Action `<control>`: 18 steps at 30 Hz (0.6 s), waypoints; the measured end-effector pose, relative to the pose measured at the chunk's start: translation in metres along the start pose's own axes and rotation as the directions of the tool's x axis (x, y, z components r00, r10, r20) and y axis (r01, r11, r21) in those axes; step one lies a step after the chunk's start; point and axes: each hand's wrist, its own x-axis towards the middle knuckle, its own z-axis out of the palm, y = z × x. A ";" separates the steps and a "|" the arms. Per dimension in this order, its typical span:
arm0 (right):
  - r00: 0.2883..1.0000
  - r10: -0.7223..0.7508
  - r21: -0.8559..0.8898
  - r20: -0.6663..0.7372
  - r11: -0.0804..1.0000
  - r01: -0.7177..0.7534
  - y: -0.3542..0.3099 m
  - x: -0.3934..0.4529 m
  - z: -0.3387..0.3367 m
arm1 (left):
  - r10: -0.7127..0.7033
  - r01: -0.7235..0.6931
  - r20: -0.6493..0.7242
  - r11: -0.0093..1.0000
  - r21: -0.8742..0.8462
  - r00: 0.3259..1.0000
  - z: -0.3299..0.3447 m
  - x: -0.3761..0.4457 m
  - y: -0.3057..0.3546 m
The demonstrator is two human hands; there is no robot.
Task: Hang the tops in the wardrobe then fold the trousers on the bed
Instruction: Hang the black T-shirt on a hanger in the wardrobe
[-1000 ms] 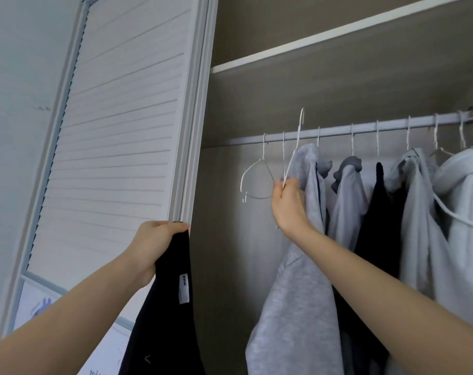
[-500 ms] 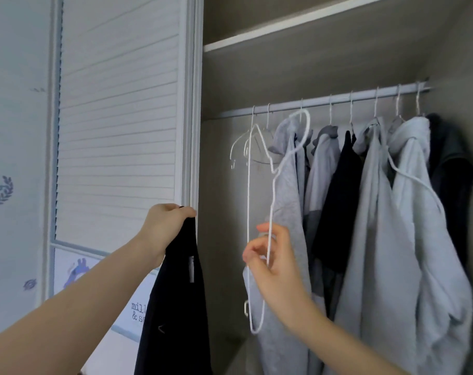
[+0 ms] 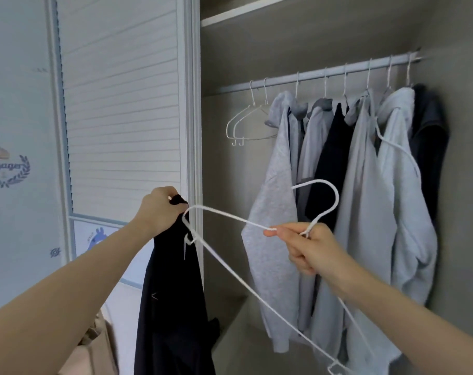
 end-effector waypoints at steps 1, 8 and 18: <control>0.999 0.016 -0.018 0.048 1.000 -0.015 -0.004 -0.002 -0.004 | 0.017 -0.017 -0.005 0.999 0.041 1.000 0.001 0.001 0.000; 0.991 0.100 -0.035 0.085 0.995 -0.098 -0.010 0.003 -0.012 | 0.260 -0.260 0.034 0.928 0.266 0.965 0.031 -0.002 0.029; 0.949 0.294 -0.067 -0.114 0.951 -0.302 -0.001 0.024 0.002 | 0.552 -0.535 0.036 0.788 0.304 0.833 0.082 -0.035 0.103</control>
